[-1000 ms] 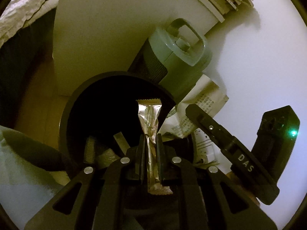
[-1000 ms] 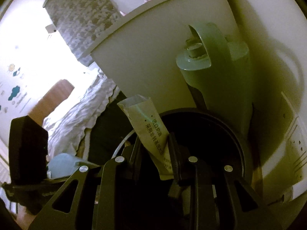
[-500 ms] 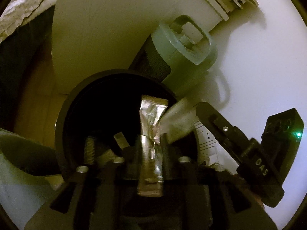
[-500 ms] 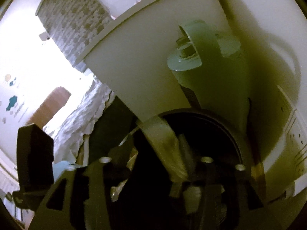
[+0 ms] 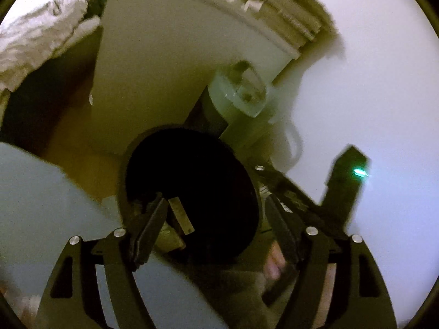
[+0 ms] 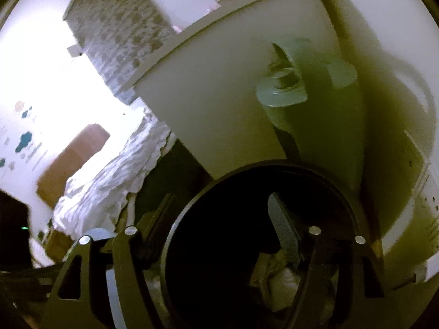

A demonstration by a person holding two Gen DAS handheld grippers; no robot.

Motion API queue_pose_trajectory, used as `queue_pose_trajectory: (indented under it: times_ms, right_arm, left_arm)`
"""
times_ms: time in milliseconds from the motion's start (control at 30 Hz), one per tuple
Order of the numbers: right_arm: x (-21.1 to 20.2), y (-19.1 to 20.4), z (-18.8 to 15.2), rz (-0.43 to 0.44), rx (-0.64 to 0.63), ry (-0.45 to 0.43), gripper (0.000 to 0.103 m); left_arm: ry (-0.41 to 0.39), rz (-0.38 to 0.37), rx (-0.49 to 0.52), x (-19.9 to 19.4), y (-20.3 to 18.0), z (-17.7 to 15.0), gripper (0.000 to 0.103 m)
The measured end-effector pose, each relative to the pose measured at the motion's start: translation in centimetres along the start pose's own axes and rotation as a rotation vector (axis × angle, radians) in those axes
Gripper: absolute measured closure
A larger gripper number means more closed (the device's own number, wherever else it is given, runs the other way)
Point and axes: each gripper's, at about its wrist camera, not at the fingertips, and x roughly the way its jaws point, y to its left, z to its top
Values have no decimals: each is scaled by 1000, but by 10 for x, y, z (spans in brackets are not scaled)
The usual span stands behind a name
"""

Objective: Collect trash
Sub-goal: 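Carry both items over the black bin and open both tools to drop them, then grasp the orange bag with the left tool while the right tool grasps a green packet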

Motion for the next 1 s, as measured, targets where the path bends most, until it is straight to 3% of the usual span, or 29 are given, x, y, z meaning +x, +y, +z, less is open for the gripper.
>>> queue_pose_trajectory:
  times_ms: [200, 333, 500, 633, 700, 800, 900, 1000]
  right_arm:
    - [-2, 36, -17, 45, -153, 22, 34]
    - [-8, 65, -31, 85, -269, 36, 34]
    - [-20, 105, -51, 173, -355, 60, 30]
    - [-25, 162, -56, 267, -447, 125, 26]
    - [-25, 217, -57, 326, -578, 178, 17]
    - [-13, 287, -61, 398, -745, 297, 14]
    - [12, 356, -76, 412, -952, 405, 14]
    - [46, 408, -105, 391, -1166, 507, 14]
  left_arm:
    - [-135, 81, -13, -109, 23, -41, 18]
    - [-235, 232, -58, -191, 68, -78, 18]
    - [-284, 411, -179, -261, 143, -112, 18]
    - [-251, 495, -288, -278, 205, -126, 19]
    - [-225, 517, -290, -275, 225, -127, 19]
    - [-199, 536, -292, -268, 246, -123, 19]
    - [-179, 556, -284, -265, 260, -125, 20]
    - [-157, 554, -289, -259, 272, -125, 29]
